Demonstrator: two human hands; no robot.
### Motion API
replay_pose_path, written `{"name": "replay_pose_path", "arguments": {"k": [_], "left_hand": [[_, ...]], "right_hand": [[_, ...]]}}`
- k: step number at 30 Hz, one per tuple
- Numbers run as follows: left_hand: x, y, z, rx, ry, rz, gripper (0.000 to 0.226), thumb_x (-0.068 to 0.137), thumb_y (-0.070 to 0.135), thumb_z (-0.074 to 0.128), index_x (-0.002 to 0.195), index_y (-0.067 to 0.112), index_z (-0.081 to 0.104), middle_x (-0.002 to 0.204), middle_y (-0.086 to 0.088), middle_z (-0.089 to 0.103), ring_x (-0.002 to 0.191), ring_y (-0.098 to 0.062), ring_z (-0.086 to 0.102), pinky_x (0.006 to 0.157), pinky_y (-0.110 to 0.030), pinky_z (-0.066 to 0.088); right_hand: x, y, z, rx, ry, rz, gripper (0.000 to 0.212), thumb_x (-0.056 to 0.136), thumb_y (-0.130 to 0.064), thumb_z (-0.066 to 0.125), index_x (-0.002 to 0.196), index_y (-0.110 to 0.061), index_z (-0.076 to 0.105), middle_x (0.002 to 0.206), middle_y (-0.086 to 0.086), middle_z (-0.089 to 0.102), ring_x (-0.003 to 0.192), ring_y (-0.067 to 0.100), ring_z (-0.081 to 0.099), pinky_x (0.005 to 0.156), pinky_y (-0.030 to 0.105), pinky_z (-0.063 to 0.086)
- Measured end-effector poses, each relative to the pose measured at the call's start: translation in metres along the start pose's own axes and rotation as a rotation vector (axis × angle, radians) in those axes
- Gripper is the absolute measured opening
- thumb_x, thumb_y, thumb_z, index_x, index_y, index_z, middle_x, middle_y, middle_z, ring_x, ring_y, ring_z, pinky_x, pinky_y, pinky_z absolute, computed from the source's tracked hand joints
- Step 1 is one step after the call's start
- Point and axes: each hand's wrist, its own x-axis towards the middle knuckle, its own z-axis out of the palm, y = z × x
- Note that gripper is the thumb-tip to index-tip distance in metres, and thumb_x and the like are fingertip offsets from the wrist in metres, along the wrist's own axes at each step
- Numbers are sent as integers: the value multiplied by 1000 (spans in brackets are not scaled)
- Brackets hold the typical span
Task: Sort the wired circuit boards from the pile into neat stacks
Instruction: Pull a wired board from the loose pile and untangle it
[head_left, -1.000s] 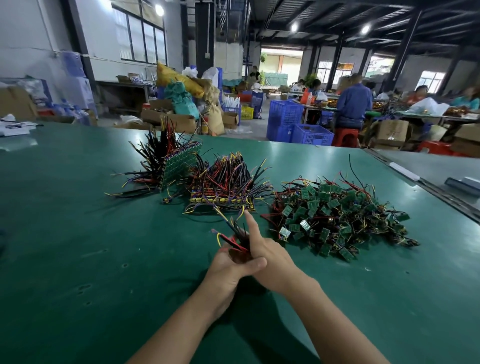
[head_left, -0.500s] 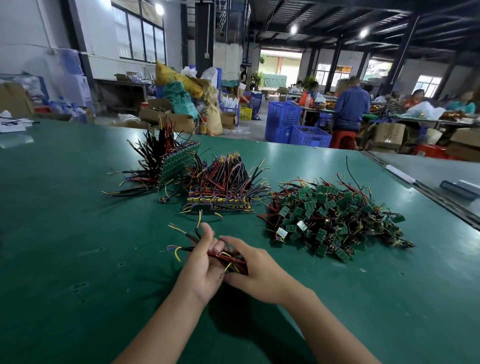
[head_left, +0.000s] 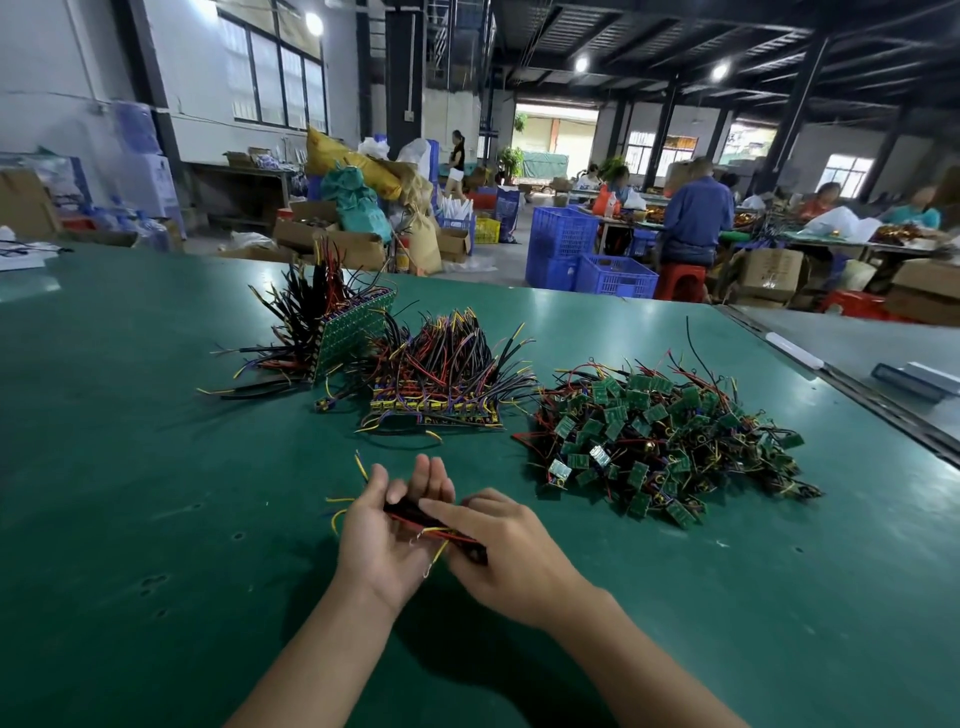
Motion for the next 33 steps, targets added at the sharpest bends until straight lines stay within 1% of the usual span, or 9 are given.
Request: {"name": "replay_pose_path", "arguments": {"k": [3,6,11,15,20,23,25,29,33], "left_hand": [[1,-2,-3,58,-33,-29,51,97,45,46,58,12,46,92,-11,73,87,-27,71,93,-42,47],[3,-5,-1,255,-56,-48,37,86,46,61,83,10,64,97,-10,72,89,-25,67,96,-40,46],[2,-34,-2,824,-37,247,31,78,24,70,104,17,56,92,-3,65,81,-15,60,73,-29,48],[-3,-47,-11,1396,-186,377,36,81,20,76,108,27,53,92,0,65,83,-1,61,74,-13,46],[-3,-50,-11,1508,-175,429,17,87,22,69,98,26,56,91,2,63,78,4,57,68,-7,44],[-3,-49,-12,1534,-154,433,15,87,24,68,97,27,57,89,4,63,78,3,57,68,-11,45],[-1,-50,-12,1538,-148,429,13,88,25,67,95,27,57,89,4,63,77,2,57,68,-13,45],[1,-50,-14,1524,-150,432,12,87,23,67,94,26,58,87,3,63,75,2,57,65,-10,45],[3,-52,-14,1534,-171,421,9,88,24,67,92,26,58,83,3,62,71,3,56,64,-9,44]], "right_hand": [[-2,6,-1,8,13,-12,44,84,-14,60,128,-15,64,85,7,69,78,22,59,74,23,47],[-8,12,-5,159,73,143,43,84,-14,59,126,-21,66,82,0,70,66,2,52,66,9,37],[-7,48,-47,364,327,469,54,88,1,58,112,-47,64,61,-16,63,44,0,37,43,17,31],[5,98,-115,335,675,664,35,95,-10,56,125,-28,63,57,-10,61,45,5,39,37,20,33],[5,149,-186,-80,869,818,33,95,-15,53,126,-16,65,64,-8,59,44,4,44,38,8,33],[-3,174,-209,-300,827,912,32,91,-22,49,114,-18,71,73,7,65,64,24,56,58,25,43],[-8,189,-215,-362,717,984,26,90,-24,48,100,-19,71,68,8,60,66,29,54,56,27,37],[-12,207,-207,-333,264,1128,52,99,-51,44,112,-8,70,72,10,58,71,26,55,64,27,40],[-17,213,-195,-357,83,1176,98,90,-76,10,128,1,56,131,29,55,115,40,54,98,47,41]]}}
